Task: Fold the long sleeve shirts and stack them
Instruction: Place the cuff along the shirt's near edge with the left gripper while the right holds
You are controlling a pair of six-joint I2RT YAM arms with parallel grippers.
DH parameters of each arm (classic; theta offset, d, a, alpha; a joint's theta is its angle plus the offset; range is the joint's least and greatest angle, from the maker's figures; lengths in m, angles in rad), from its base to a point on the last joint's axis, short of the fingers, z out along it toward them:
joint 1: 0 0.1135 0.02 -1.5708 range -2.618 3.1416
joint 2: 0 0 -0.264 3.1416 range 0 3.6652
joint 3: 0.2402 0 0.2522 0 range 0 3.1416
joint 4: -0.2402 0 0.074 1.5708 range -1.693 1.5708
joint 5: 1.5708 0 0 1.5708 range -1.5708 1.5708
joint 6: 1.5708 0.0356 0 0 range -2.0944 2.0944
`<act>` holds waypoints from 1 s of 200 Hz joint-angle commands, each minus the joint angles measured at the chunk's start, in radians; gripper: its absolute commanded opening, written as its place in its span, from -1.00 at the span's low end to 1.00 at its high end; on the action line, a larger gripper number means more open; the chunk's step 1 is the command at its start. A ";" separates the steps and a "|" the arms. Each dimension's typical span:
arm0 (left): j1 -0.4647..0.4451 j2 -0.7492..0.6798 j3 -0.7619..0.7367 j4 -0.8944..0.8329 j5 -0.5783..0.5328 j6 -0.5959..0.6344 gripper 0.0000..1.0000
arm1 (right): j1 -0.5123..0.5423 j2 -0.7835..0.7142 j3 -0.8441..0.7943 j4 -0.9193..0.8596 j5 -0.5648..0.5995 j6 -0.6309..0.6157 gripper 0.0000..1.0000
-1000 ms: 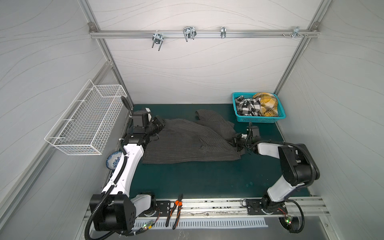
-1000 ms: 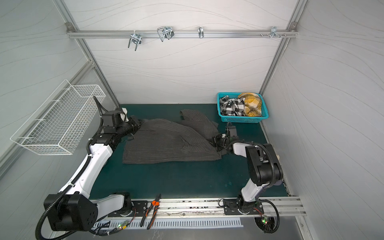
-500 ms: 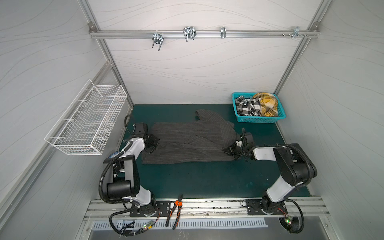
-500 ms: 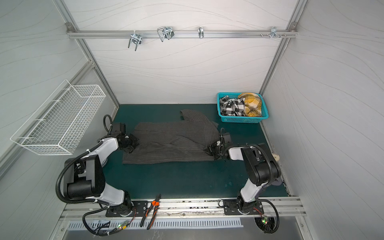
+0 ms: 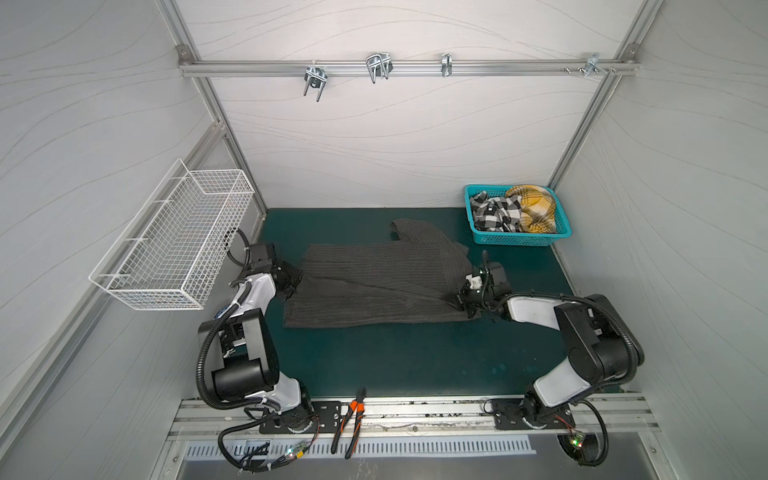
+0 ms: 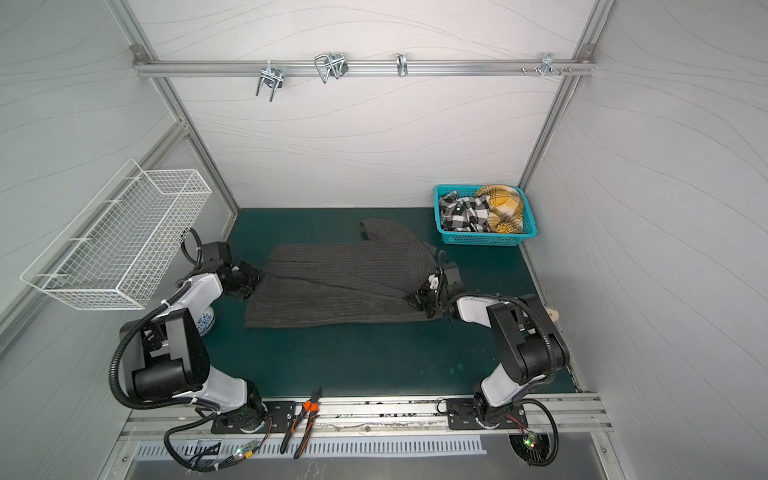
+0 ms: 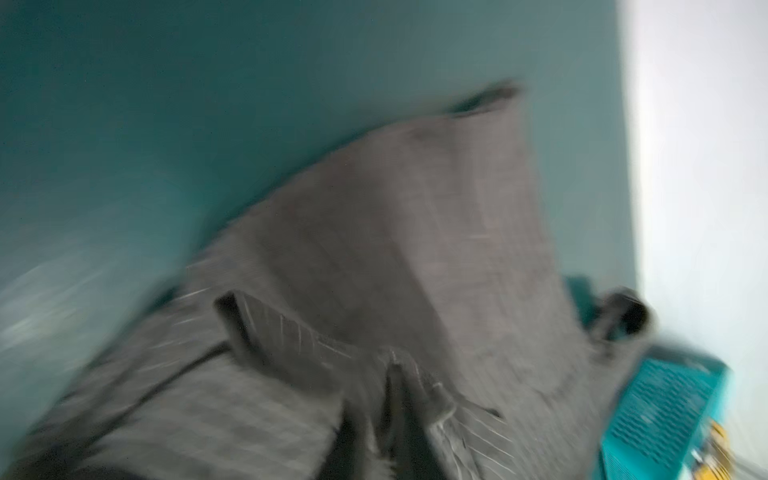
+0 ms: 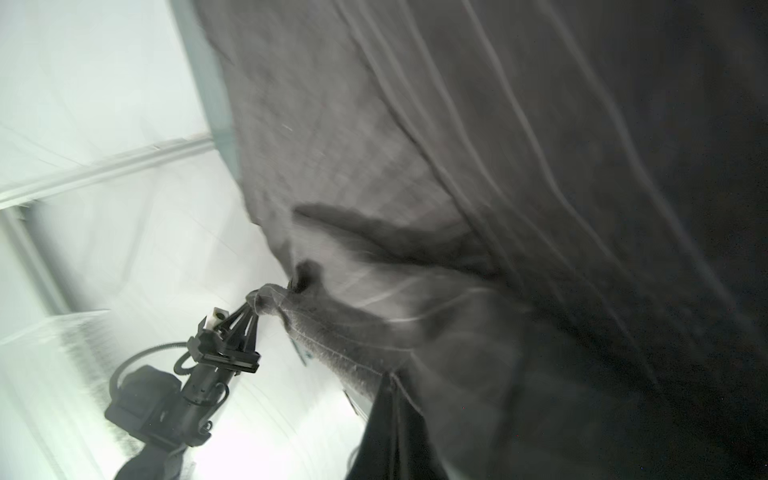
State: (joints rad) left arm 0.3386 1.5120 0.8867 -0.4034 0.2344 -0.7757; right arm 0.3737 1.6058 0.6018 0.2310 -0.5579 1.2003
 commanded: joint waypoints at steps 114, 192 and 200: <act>-0.033 -0.224 -0.069 -0.427 -0.100 -0.171 0.85 | 0.042 0.079 0.005 0.029 -0.034 -0.051 -1.00; -0.070 -0.034 -0.035 -0.319 -0.103 -0.158 0.34 | 0.030 0.003 0.104 -0.224 -0.027 -0.117 -1.00; -0.069 -0.007 -0.032 -0.318 -0.121 -0.150 0.26 | 0.029 -0.005 0.114 -0.250 -0.022 -0.133 -1.00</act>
State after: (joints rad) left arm 0.2714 1.4433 0.8127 -0.7448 0.1726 -0.9421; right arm 0.4080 1.6539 0.6781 0.1177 -0.5854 1.1141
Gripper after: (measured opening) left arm 0.671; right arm 0.046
